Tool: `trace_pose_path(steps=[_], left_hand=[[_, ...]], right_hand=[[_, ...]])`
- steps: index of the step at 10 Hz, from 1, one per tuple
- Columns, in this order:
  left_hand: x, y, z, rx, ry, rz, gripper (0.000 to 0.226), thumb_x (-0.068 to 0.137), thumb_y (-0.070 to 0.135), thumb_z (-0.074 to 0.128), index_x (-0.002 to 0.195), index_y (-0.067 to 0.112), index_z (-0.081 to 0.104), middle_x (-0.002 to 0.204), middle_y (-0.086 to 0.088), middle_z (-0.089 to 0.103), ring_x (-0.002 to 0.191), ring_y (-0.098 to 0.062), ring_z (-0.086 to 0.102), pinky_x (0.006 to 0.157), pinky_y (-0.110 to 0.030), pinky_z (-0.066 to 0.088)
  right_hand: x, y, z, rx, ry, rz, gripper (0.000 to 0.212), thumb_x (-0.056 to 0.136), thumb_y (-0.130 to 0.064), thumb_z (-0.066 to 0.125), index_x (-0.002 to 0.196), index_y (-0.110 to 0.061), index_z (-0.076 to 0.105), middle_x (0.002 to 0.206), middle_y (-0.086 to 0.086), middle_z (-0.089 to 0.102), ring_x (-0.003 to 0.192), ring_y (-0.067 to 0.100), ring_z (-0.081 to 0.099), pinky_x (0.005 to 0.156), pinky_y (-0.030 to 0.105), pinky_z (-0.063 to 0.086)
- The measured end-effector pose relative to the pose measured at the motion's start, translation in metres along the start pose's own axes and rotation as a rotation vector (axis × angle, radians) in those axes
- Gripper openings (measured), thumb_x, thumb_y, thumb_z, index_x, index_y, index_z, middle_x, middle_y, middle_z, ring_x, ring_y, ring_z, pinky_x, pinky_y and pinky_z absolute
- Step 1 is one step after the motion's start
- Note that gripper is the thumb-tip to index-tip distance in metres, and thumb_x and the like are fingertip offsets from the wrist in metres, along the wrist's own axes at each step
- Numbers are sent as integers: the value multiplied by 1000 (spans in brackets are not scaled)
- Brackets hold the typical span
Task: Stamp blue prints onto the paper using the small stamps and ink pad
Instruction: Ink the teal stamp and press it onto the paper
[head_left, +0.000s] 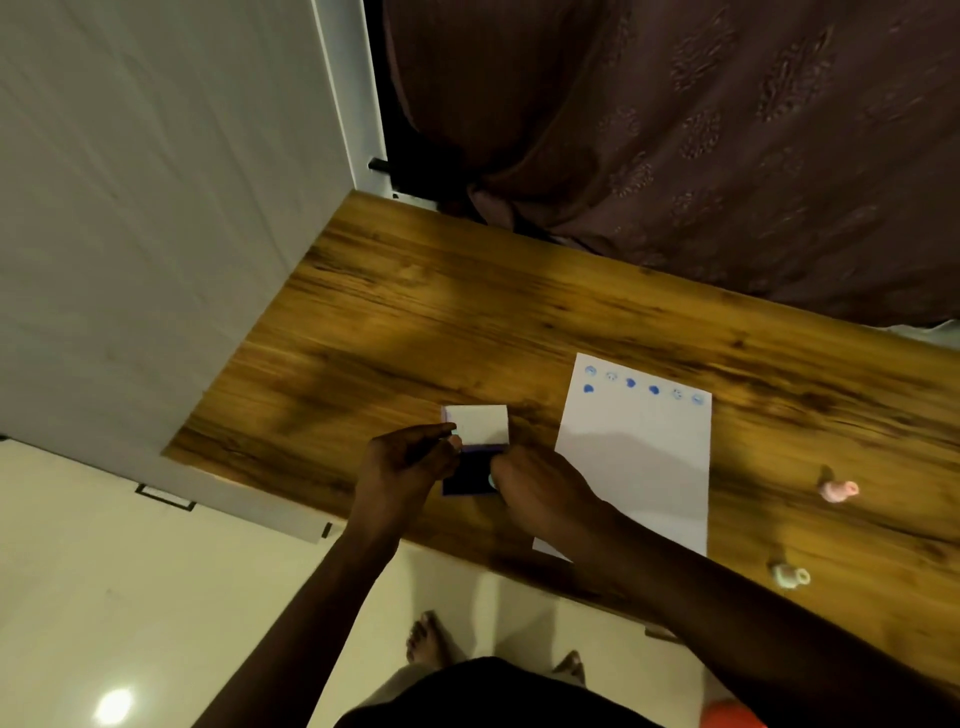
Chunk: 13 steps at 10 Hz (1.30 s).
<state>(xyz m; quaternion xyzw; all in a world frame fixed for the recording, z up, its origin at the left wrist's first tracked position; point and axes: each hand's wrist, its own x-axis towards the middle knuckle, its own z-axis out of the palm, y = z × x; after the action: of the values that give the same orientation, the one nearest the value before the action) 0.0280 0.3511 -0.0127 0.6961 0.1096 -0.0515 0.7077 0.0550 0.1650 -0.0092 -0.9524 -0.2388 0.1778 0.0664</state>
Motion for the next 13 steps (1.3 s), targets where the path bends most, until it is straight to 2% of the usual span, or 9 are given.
trace_pose_path(steps=[1, 2, 3, 4, 5, 7, 9, 10, 13], left_hand=[[-2, 7, 0, 21, 22, -17, 26, 96, 11, 71, 122, 9, 76, 112, -10, 81, 103, -24, 78, 91, -46, 63], [-1, 9, 0, 43, 3, 7, 27, 96, 9, 70, 123, 6, 75, 112, -13, 80, 103, -26, 78, 91, -47, 63], [1, 8, 0, 49, 7, -9, 26, 95, 11, 72, 120, 7, 76, 111, -14, 80, 102, -26, 78, 86, -41, 64], [2, 4, 4, 32, -16, -23, 24, 94, 15, 74, 116, 9, 78, 105, -13, 82, 96, -23, 79, 79, -31, 64], [4, -1, 11, 24, -34, -67, 24, 92, 17, 76, 115, 12, 78, 102, -9, 83, 94, -23, 80, 82, -36, 65], [6, -10, 34, 12, -72, -103, 19, 89, 10, 77, 105, 18, 80, 102, -10, 82, 90, -22, 81, 77, -30, 65], [8, -12, 43, 69, -112, -97, 18, 89, 12, 78, 98, 28, 76, 106, -6, 80, 95, -21, 79, 84, -36, 64], [10, -14, 43, 57, -102, -119, 20, 88, 12, 79, 102, 26, 76, 107, -5, 80, 93, -18, 80, 74, -25, 63], [19, -19, 41, 57, -104, -144, 33, 86, 18, 79, 116, 6, 74, 111, -9, 79, 95, -20, 79, 77, -27, 64]], right_hand=[[5, -4, -3, -13, 28, -11, 14, 94, -6, 52, 100, -4, 65, 97, 18, 66, 87, 38, 66, 66, 43, 47], [4, -6, -8, -9, 27, -21, 17, 94, -8, 53, 107, -4, 65, 103, 17, 67, 93, 37, 66, 73, 47, 53], [5, -1, -14, 30, 29, -8, 24, 93, -14, 63, 116, -7, 65, 115, 15, 67, 103, 31, 66, 86, 39, 53], [5, 11, -22, 134, 116, 71, 19, 89, -20, 71, 106, -11, 68, 106, 10, 69, 97, 27, 68, 78, 32, 55], [3, 42, -37, 292, 231, 208, 23, 86, -30, 73, 105, -17, 72, 101, 5, 72, 91, 23, 69, 79, 35, 59], [5, 124, -44, 281, 357, 494, 29, 92, -27, 69, 116, -11, 70, 114, 10, 71, 100, 28, 68, 88, 35, 58], [17, 149, -40, 147, 306, 500, 34, 94, -27, 66, 123, -8, 65, 121, 12, 68, 109, 29, 65, 97, 34, 52], [23, 150, -36, 136, 274, 485, 37, 96, -28, 64, 127, -8, 63, 126, 12, 66, 115, 29, 63, 104, 35, 49], [32, 156, -29, 148, 253, 505, 38, 96, -29, 64, 128, -9, 63, 125, 11, 67, 114, 28, 63, 103, 34, 49]])
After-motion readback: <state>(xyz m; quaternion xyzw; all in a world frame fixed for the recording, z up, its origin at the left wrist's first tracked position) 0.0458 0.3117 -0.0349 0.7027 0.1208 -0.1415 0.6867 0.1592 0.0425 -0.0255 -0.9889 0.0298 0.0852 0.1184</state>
